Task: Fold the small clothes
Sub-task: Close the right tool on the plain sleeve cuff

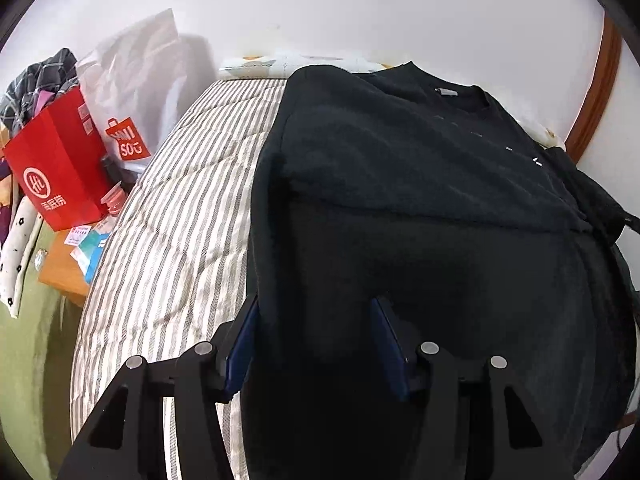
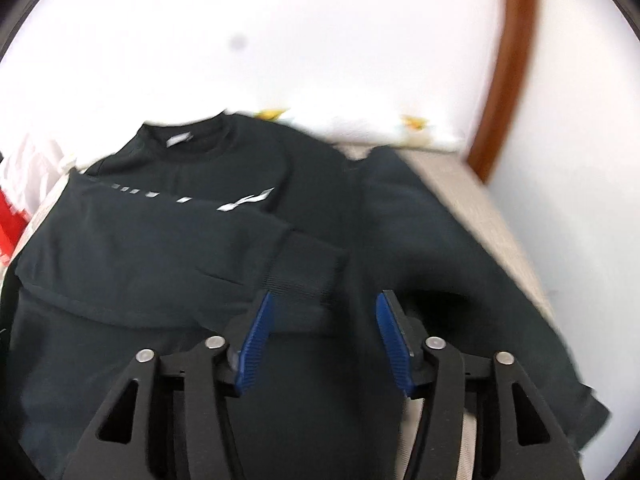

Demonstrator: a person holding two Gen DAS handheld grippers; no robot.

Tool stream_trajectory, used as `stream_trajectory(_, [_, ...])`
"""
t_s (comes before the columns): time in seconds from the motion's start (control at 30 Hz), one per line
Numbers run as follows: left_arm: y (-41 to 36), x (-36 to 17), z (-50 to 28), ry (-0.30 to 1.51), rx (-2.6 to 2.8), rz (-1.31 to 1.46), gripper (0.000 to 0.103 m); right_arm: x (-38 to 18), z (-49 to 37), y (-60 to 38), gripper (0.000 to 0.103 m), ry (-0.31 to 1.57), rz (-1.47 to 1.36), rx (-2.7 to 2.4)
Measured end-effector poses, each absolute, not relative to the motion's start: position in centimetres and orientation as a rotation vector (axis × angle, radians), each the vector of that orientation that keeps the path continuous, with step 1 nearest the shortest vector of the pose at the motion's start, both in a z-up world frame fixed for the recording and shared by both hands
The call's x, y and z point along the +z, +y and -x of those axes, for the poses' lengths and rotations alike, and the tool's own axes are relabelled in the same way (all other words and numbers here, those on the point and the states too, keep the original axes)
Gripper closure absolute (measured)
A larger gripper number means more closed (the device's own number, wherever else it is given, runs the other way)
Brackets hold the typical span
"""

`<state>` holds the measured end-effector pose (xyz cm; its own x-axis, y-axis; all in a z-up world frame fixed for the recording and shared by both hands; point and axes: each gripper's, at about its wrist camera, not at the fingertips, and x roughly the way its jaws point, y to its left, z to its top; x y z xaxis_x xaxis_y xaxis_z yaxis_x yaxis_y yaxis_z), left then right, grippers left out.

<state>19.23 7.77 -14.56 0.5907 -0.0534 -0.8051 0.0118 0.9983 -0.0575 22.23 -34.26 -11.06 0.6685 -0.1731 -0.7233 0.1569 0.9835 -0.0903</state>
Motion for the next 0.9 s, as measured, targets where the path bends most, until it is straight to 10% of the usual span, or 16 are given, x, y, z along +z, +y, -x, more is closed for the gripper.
stream_trajectory(0.53, [7.8,-16.0,-17.7,0.919,-0.007,0.034,0.05,-12.3,-12.3,-45.7,0.041,0.817,-0.028,-0.487])
stream_trajectory(0.9, [7.7,-16.4,-17.7,0.927,-0.015,0.016,0.027,-14.5,-10.4,-48.0,0.032,0.851,-0.034,-0.476])
